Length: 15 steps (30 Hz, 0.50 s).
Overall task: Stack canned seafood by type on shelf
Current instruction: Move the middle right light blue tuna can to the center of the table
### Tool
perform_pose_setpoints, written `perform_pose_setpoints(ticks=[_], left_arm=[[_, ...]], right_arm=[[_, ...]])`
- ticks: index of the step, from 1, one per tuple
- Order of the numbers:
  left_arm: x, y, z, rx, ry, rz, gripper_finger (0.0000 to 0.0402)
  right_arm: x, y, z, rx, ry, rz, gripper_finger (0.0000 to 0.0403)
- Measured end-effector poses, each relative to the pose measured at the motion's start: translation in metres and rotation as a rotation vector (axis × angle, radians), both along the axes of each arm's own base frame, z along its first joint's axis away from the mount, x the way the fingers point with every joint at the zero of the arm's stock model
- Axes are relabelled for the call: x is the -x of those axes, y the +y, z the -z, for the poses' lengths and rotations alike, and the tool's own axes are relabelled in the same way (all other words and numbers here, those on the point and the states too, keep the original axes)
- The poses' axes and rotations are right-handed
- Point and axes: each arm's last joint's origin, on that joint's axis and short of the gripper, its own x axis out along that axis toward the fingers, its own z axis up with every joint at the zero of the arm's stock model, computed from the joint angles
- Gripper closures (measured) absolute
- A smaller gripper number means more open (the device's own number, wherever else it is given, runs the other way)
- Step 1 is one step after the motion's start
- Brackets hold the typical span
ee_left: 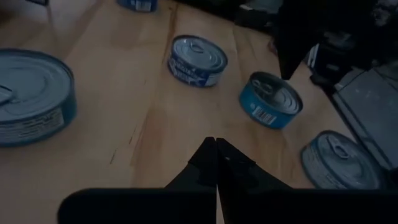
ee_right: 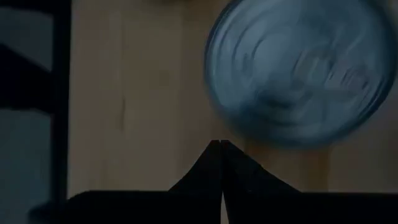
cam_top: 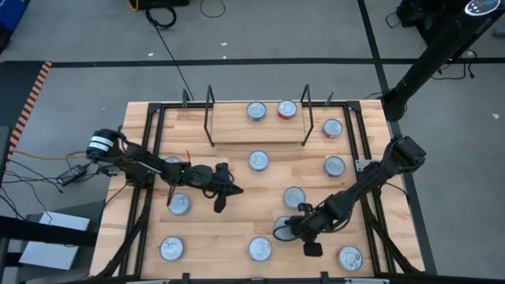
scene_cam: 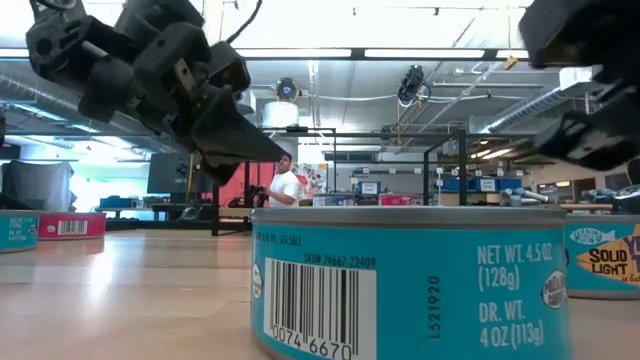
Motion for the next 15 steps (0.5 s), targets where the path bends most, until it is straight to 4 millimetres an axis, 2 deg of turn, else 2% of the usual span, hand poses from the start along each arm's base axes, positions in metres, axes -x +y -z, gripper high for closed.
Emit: perform_pose_setpoints(ticks=[6, 15], left_arm=[[-0.016, -0.003, 0.005, 0.008, -0.014, 0.019, 0.0401], [-0.038, -0.006, 0.017, 0.000, 0.020, 0.012, 0.0401]], right_arm=[[-0.022, -0.011, 0.004, -0.009, -0.113, 0.090, 0.0395], [-0.050, -0.059, 0.003, 0.057, -0.191, 0.207, 0.0394]])
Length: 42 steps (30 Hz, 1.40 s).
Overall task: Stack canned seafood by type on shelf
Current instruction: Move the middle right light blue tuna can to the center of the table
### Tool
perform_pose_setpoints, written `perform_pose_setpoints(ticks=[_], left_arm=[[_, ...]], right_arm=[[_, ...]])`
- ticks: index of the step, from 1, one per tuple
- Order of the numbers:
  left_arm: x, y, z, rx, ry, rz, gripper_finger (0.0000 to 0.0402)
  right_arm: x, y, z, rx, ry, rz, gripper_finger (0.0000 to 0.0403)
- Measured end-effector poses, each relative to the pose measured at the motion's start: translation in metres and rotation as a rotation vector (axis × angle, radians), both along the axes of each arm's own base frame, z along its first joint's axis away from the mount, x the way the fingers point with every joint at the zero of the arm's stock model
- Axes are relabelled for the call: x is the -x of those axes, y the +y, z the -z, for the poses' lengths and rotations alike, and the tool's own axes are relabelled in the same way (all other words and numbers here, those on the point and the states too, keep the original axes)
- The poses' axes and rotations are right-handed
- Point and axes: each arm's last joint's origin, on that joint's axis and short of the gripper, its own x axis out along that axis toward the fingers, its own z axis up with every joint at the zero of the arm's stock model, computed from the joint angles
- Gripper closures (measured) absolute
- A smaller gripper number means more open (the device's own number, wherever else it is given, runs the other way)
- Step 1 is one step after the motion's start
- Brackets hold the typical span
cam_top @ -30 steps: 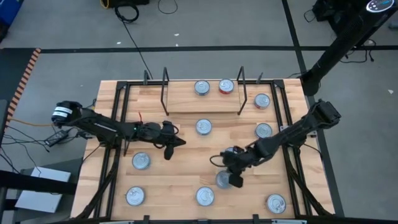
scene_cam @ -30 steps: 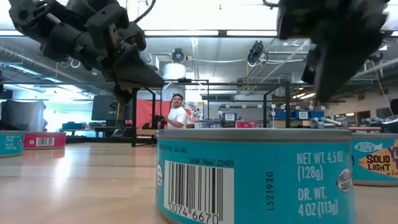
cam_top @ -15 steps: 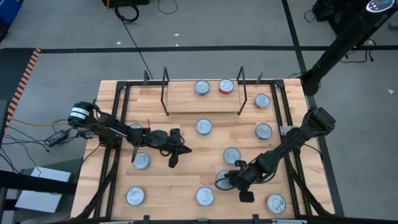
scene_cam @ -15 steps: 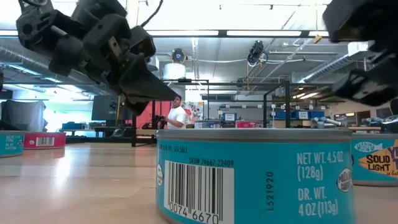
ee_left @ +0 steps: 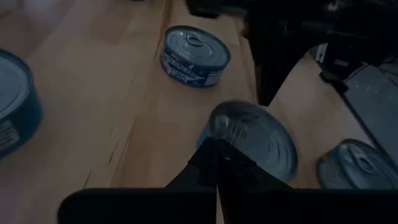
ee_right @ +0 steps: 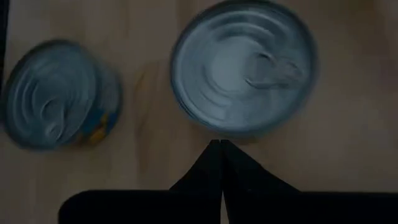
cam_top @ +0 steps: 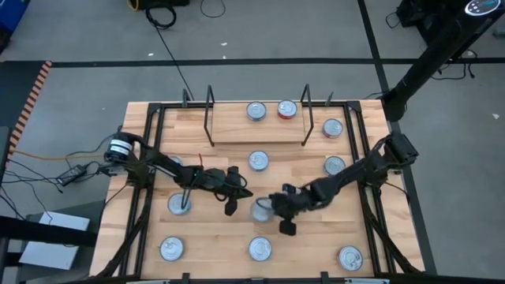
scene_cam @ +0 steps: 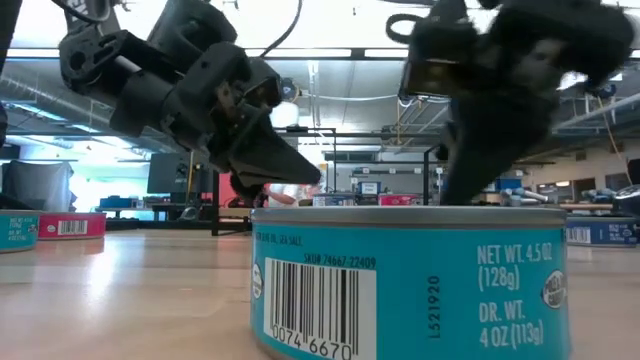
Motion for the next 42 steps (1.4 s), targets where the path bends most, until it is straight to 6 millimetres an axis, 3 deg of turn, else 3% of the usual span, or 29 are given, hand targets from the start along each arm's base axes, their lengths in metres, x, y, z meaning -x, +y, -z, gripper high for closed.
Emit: perform_pose_setpoints(ticks=[3, 7, 15, 24, 33, 42], left_arm=[[-0.004, 0.000, 0.004, -0.004, 0.010, -0.005, 0.0401], [-0.007, 0.000, 0.009, -0.014, 0.027, -0.024, 0.0401], [-0.002, 0.008, 0.011, -0.057, -0.020, -0.108, 0.0401], [0.010, 0.014, 0.020, -0.077, -0.005, -0.075, 0.0401], [0.017, 0.020, 0.027, -0.126, 0.025, -0.136, 0.0401], [0.012, 0.027, 0.041, -0.118, 0.023, -0.107, 0.0401]], right_arm=[[-0.006, -0.009, -0.013, -0.008, -0.042, 0.000, 0.0394], [-0.009, -0.005, -0.022, -0.038, -0.071, -0.103, 0.0394], [-0.019, 0.007, 0.003, -0.033, -0.086, -0.147, 0.0394], [-0.048, 0.001, 0.021, -0.006, -0.075, -0.073, 0.0394], [-0.066, -0.009, 0.014, -0.011, -0.115, -0.011, 0.0394], [-0.066, -0.010, 0.013, -0.005, -0.110, -0.014, 0.0394]])
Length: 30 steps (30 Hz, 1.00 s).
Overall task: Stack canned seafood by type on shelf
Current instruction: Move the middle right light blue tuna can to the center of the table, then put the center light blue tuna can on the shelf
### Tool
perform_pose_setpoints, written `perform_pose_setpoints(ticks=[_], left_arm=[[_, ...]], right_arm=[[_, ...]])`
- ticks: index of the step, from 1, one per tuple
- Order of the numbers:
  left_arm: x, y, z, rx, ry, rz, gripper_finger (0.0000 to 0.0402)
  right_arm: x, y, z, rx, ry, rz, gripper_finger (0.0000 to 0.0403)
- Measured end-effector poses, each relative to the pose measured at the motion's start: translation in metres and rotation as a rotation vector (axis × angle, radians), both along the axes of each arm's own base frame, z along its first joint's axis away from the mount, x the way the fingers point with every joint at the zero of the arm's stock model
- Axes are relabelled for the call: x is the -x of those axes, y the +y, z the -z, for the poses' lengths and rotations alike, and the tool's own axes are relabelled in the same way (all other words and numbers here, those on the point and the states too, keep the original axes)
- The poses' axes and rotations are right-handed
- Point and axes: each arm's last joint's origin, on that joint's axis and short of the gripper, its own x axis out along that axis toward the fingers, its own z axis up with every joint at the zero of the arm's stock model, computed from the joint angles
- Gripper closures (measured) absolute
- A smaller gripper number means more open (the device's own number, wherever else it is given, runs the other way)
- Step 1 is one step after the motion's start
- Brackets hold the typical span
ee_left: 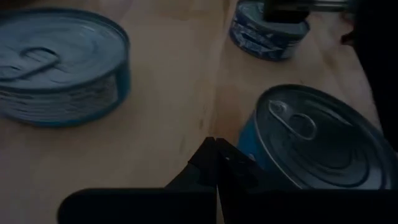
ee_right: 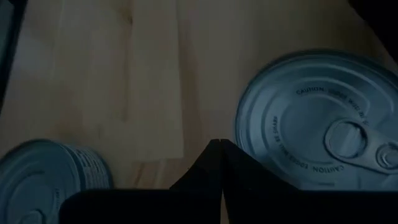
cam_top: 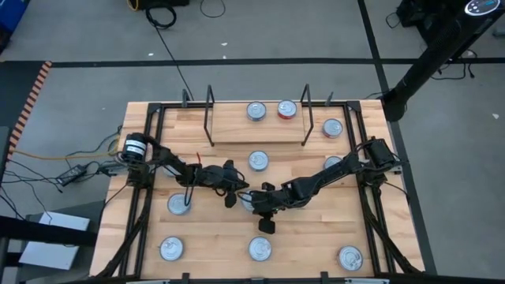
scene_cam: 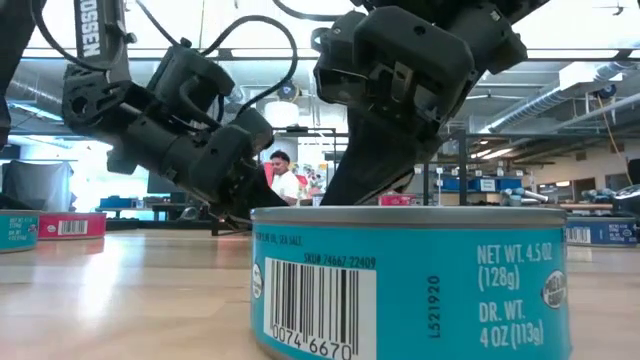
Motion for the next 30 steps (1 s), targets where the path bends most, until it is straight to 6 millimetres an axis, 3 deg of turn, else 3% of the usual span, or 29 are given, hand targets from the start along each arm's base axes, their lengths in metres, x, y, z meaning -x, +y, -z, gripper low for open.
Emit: perform_pose_setpoints(ticks=[17, 30], left_arm=[[-0.008, -0.004, 0.001, 0.025, -0.032, 0.008, 0.0401], [-0.007, -0.006, 0.004, 0.033, -0.004, 0.025, 0.0401]], right_arm=[[0.001, -0.009, 0.004, 0.045, 0.033, 0.048, 0.0394], [0.001, -0.022, -0.030, -0.030, -0.053, 0.149, 0.0394]])
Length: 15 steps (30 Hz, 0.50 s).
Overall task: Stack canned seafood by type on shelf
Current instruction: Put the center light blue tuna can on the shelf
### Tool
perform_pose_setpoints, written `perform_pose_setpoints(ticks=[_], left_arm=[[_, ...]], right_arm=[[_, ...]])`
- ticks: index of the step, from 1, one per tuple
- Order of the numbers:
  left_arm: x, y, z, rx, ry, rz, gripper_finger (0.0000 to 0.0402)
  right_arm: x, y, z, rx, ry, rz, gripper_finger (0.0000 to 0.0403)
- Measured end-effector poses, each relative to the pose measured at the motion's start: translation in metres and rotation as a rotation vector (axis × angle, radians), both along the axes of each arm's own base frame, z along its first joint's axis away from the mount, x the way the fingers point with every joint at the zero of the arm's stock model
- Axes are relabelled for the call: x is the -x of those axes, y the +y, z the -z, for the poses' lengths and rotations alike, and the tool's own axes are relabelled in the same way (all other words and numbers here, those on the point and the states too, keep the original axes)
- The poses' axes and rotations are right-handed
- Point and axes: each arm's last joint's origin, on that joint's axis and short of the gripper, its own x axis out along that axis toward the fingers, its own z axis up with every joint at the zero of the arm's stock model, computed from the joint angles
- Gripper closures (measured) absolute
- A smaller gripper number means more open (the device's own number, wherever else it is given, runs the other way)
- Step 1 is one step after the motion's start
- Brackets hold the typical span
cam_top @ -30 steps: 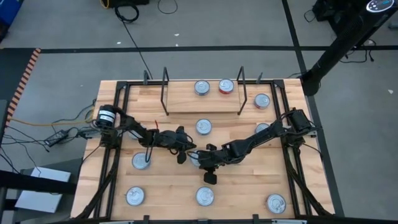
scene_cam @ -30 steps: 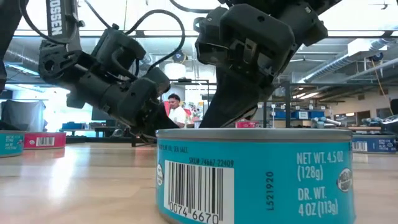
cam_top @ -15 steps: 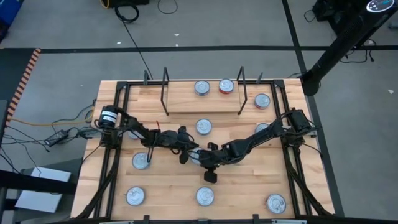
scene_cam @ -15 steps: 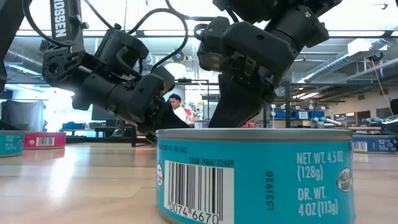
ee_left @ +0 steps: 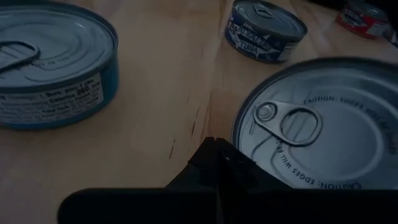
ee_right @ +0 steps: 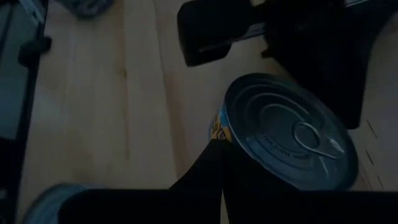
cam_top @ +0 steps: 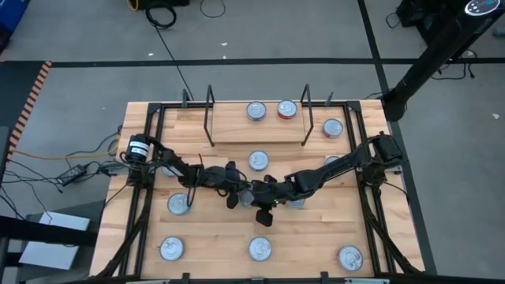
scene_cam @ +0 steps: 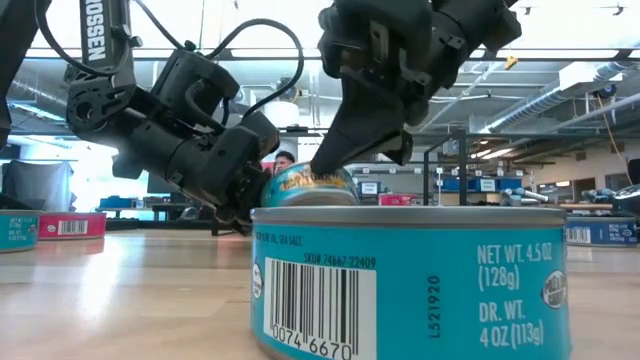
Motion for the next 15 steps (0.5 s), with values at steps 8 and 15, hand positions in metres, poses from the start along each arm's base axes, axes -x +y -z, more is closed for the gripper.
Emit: perform_pose_setpoints(ticks=[8, 15], left_arm=[[0.002, -0.005, 0.003, 0.019, 0.027, 0.030, 0.0401], [0.001, -0.014, 0.000, 0.034, 0.011, 0.075, 0.0401]], right_arm=[[-0.003, -0.010, -0.008, -0.084, -0.032, 0.110, 0.0394], [-0.005, -0.018, -0.009, -0.092, -0.042, 0.159, 0.0394]])
